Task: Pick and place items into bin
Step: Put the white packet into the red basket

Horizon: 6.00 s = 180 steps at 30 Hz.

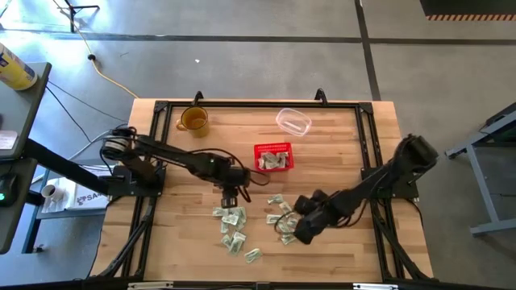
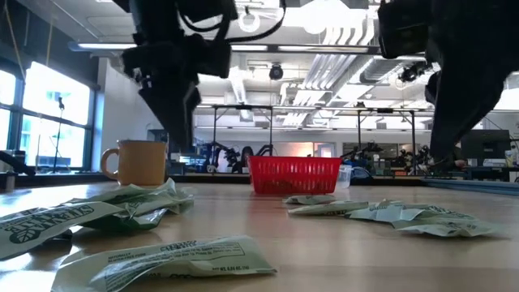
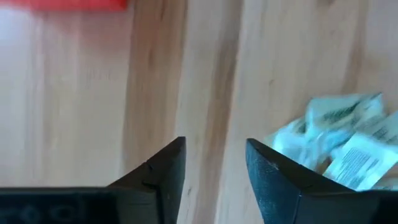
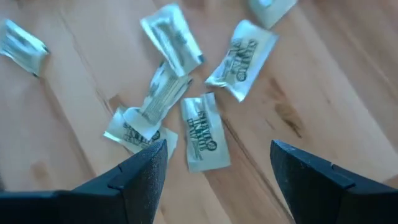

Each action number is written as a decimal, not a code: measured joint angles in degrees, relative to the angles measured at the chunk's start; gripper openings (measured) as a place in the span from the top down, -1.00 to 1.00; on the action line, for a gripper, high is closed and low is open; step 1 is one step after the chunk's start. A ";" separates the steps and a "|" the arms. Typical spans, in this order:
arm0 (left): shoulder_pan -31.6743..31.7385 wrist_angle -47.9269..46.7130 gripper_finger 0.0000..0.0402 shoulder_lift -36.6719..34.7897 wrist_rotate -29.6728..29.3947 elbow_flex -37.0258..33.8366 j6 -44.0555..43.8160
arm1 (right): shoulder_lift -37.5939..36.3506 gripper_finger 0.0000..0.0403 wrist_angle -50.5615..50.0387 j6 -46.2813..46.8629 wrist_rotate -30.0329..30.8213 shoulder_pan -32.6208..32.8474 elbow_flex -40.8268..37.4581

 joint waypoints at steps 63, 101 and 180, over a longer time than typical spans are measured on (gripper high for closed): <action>-6.60 -7.09 0.09 -13.92 2.02 -12.04 -18.19 | 2.49 -0.39 8.92 -29.71 -17.87 -39.49 7.03; -16.12 28.87 -0.15 -5.01 -1.18 -27.16 -12.41 | -2.01 -0.47 -13.67 -44.81 -1.62 -28.88 5.78; 11.28 -3.30 -0.06 10.10 9.64 4.55 -1.55 | -25.57 -0.47 -6.64 -41.57 5.42 -41.44 -12.73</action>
